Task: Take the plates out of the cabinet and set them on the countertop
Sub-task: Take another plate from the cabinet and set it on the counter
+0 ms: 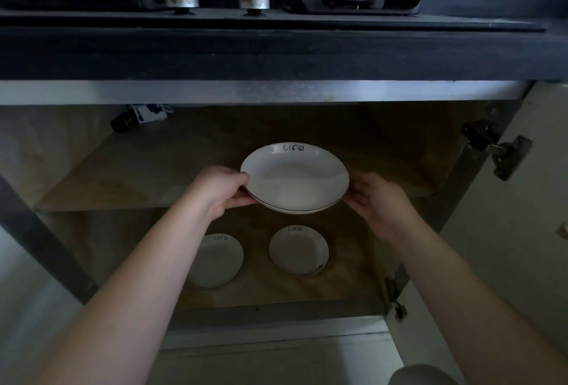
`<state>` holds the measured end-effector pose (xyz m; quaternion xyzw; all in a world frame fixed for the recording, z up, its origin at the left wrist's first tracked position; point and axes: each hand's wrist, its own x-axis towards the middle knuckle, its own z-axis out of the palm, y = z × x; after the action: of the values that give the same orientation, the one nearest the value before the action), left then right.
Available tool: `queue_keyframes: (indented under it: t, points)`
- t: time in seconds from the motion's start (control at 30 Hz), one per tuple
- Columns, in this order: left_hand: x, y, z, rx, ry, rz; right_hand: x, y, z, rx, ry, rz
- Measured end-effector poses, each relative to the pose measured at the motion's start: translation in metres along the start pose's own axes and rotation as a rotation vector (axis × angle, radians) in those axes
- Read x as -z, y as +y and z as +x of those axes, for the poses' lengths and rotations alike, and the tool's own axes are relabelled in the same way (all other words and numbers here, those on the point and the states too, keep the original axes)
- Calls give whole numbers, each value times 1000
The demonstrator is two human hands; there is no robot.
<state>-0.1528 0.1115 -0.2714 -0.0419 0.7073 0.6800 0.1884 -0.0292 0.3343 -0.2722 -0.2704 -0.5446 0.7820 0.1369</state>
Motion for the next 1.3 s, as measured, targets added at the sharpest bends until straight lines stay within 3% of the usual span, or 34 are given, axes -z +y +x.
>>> queue_keyframes:
  t: [0.17, 0.47, 0.8, 0.97, 1.3]
  points:
    - [7, 0, -7, -86, 5, 29, -3, 6, -1, 84, -37, -52]
    - [18, -11, -25, -119, -32, 10, 9, 12, -8, 23, -21, -1]
    - [8, -20, -44, 88, -48, -91, 20, 4, -33, 91, 63, -356]
    - [9, -31, -70, 144, 12, -112, 25, -10, -55, 69, 88, -334]
    - [32, -6, -183, 310, 57, -194, 18, -43, -148, -207, 112, -220]
